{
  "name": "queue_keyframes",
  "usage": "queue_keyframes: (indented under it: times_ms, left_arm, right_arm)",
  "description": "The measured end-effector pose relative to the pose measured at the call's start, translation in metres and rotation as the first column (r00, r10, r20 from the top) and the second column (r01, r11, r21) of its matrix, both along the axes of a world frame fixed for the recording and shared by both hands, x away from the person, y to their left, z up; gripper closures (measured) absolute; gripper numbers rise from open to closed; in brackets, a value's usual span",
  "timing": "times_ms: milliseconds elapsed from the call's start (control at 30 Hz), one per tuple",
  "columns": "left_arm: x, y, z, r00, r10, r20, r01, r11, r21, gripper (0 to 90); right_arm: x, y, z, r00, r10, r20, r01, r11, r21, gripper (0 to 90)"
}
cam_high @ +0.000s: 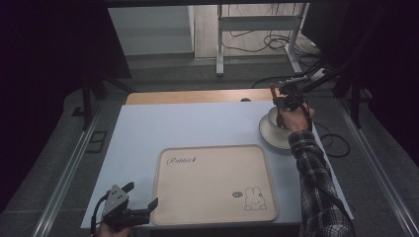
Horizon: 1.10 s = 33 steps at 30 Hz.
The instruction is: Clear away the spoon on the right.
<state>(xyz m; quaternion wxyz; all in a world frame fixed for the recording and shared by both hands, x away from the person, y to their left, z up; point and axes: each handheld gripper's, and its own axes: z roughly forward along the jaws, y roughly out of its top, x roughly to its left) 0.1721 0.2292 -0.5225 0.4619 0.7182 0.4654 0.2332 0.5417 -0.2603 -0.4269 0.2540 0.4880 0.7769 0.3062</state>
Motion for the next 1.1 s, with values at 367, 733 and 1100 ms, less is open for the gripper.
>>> queue_keyframes:
  times_ms: [367,733,1100]
  left_arm:
    - [0.0,0.0,0.0,1.0,0.0,-0.001,0.0,1.0,0.002,0.4]
    - [0.0,-0.001,0.0,1.0,-0.002,-0.003,0.002,1.0,0.005,0.5]
    - [0.001,-0.001,0.0,1.0,-0.002,-0.004,0.002,1.0,0.004,0.7]
  right_arm:
    - [-0.012,-0.003,0.024,0.9997,0.023,0.001,-0.023,1.0,0.003,79.8]
    - [-0.027,-0.008,0.052,0.999,0.042,0.012,-0.043,0.999,0.025,79.8]
    - [-0.043,-0.011,0.065,0.9961,0.087,-0.015,-0.086,0.995,0.05,79.8]
